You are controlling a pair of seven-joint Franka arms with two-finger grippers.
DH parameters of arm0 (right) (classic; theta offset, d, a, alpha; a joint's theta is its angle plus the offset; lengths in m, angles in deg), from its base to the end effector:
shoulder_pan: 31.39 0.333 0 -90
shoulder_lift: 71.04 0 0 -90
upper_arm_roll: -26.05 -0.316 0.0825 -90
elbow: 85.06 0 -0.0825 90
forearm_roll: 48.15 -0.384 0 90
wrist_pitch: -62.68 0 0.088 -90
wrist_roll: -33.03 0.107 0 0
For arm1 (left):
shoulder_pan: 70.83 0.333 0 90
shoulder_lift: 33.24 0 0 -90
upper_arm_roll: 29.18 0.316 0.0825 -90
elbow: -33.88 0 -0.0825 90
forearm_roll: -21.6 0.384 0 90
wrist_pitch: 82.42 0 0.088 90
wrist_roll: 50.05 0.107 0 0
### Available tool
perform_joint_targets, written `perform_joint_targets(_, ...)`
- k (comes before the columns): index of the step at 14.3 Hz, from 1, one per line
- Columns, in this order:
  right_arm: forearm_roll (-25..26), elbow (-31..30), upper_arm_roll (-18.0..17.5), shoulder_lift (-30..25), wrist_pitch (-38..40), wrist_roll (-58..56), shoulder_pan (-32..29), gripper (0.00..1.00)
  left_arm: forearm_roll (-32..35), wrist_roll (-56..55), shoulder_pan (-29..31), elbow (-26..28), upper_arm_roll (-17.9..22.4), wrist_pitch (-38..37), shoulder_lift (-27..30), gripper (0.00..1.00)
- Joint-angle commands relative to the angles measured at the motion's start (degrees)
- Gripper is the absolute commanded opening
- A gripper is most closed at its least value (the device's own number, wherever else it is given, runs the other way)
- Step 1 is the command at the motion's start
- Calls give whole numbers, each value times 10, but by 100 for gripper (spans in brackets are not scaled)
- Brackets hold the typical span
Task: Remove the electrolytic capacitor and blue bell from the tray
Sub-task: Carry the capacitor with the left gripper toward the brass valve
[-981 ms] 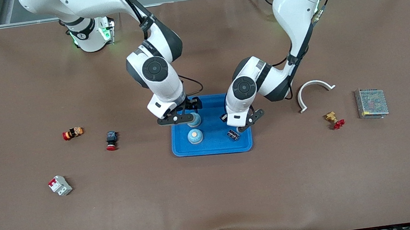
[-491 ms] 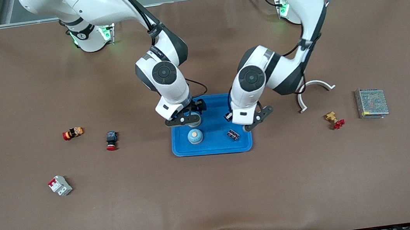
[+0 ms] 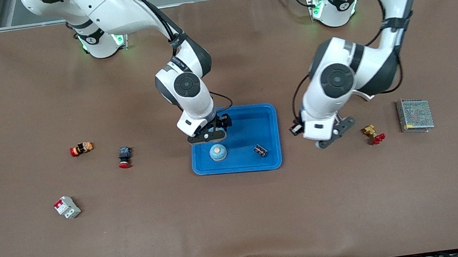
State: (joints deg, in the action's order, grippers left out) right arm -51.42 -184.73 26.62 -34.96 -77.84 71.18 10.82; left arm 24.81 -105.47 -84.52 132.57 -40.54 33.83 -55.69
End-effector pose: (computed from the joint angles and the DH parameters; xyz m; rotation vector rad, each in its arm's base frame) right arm 0.5051 0.4499 0.2230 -3.0625 -0.0314 -0.0662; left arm 0.5919 -0.2607 0.3557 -3.0073 -0.7920 0.1183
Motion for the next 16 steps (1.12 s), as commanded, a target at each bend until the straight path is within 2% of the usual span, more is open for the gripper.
perform_joint_targets(1,10,8,7,10,-5,10,15,100,8,78,60,59,-4,-3,36,0)
perform_joint_targets(6,25,8,7,24,-7,10,22,100,36,203,153,90,-5,-2,26,0)
perform_joint_targets(10,26,10,7,37,-26,10,23,100,90,225,179,122,-5,18,12,0)
perform_joint_targets(14,27,10,8,37,-27,10,22,100,91,226,188,173,-5,90,0,0)
perform_joint_targets(16,29,11,8,42,-27,10,22,100,91,226,189,186,-5,100,-3,0)
